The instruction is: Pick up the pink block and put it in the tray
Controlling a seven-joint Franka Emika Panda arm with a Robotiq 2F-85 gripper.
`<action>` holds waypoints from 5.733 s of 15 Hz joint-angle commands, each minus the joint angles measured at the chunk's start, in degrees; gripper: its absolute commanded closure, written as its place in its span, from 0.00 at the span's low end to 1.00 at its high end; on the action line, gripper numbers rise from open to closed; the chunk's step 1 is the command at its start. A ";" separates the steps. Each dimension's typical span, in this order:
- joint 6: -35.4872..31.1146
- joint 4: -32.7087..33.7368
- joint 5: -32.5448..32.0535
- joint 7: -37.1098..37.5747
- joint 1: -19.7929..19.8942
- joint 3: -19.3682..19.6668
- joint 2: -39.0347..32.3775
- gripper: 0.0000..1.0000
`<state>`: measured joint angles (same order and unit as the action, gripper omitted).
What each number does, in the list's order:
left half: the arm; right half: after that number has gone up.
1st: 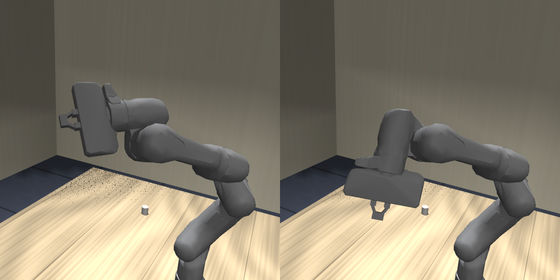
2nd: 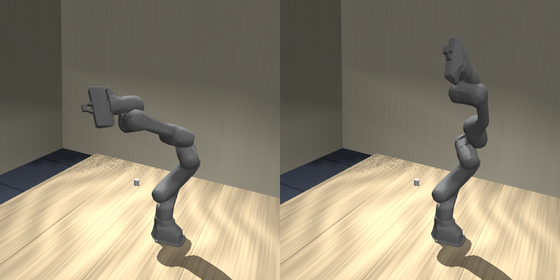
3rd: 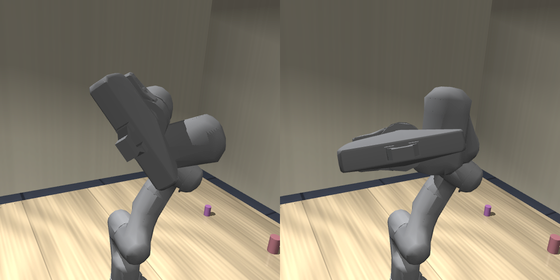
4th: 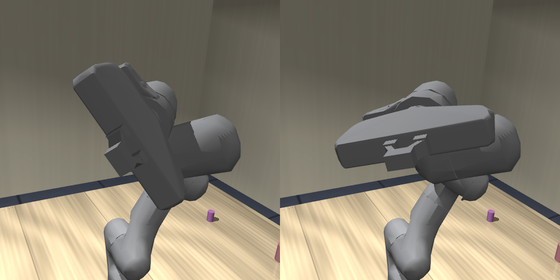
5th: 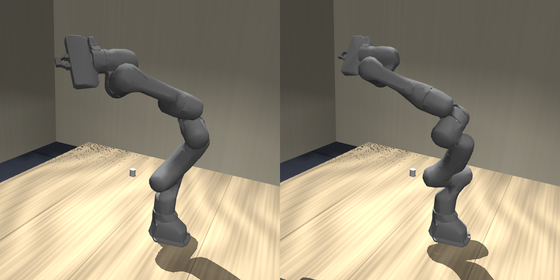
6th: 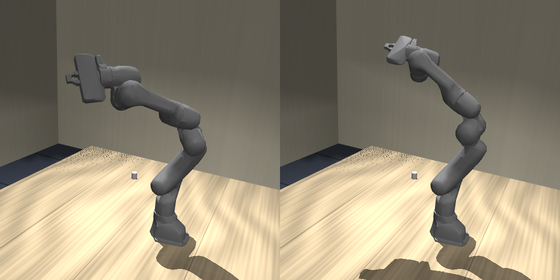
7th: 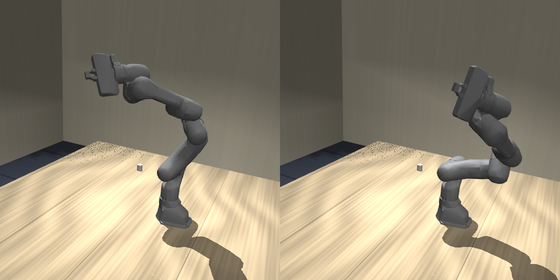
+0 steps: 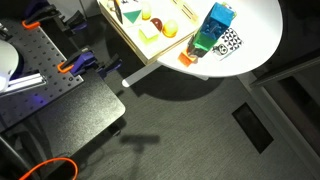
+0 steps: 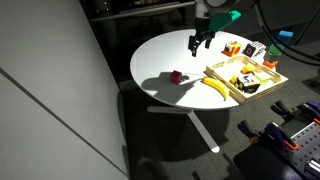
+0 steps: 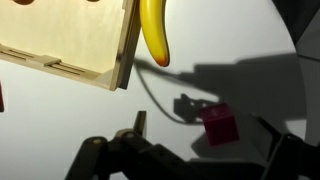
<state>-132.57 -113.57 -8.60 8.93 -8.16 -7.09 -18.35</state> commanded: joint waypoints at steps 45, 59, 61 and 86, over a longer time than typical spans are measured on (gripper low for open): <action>-5.66 31.17 2.26 -16.88 -4.44 -0.31 -34.24 0.34; 6.24 33.67 1.10 -14.55 -4.71 3.84 -29.06 0.67; 7.50 32.72 0.51 -14.30 -4.59 4.30 -27.29 0.67; 4.22 -0.65 0.84 -0.53 2.93 8.75 0.72 0.67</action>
<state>-127.27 -108.10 -6.97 6.72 -6.17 0.97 -23.03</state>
